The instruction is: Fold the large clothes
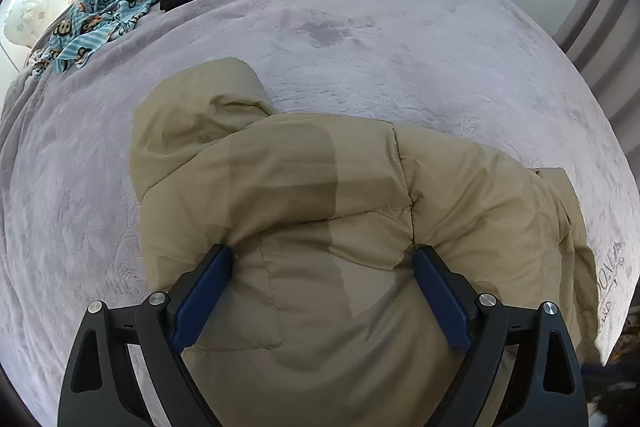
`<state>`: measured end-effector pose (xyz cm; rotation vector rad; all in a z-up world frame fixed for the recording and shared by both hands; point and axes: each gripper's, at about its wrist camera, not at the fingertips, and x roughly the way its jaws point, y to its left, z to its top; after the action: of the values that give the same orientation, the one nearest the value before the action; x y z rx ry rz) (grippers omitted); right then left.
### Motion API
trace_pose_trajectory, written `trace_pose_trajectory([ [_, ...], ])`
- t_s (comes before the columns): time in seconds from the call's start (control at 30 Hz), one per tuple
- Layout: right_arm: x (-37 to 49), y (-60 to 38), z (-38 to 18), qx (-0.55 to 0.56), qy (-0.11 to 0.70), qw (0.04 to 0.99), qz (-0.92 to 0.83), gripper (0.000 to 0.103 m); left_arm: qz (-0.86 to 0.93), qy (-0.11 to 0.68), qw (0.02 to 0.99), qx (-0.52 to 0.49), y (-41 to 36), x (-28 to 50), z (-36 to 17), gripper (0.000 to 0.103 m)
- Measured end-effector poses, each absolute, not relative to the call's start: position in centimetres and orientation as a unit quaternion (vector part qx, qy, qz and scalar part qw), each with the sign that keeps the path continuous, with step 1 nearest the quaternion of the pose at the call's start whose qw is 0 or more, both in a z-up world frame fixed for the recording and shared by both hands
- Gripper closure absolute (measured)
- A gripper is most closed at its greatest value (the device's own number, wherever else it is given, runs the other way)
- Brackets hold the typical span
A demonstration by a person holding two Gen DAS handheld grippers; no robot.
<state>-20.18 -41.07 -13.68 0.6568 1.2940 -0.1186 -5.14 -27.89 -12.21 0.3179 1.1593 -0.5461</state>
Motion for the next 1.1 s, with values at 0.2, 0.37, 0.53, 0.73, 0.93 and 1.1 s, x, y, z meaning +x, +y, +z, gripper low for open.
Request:
trace_pose_trajectory([
  [0.2, -20.5, -41.1, -15.1, 0.318, 0.590, 0.740, -0.064, 0.088, -0.249, 0.552, 0.784, 0.135, -25.9, -4.9, -10.2, 0.010],
  [0.37, -20.5, -41.2, -15.4, 0.323, 0.587, 0.739, -0.069, 0.086, -0.256, 0.557, 0.783, 0.105, -21.2, -5.7, -7.7, 0.010],
  [0.53, -20.7, -41.0, -16.1, 0.325, 0.587, 0.738, -0.074, 0.085, -0.267, 0.583, 0.761, 0.095, -17.1, -7.8, -7.5, 0.010],
  [0.73, -21.1, -40.9, -16.3, 0.329, 0.589, 0.734, -0.083, 0.083, -0.272, 0.633, 0.721, 0.068, -15.1, -10.0, -10.4, 0.010],
  [0.93, -20.4, -40.6, -15.3, 0.322, 0.602, 0.724, -0.100, 0.078, -0.273, 0.636, 0.719, 0.060, -15.0, -10.3, -10.6, 0.010],
  [1.1, -20.6, -41.6, -12.4, 0.330, 0.571, 0.742, -0.118, 0.041, -0.274, 0.635, 0.719, 0.065, -15.0, -9.9, -10.5, 0.010],
])
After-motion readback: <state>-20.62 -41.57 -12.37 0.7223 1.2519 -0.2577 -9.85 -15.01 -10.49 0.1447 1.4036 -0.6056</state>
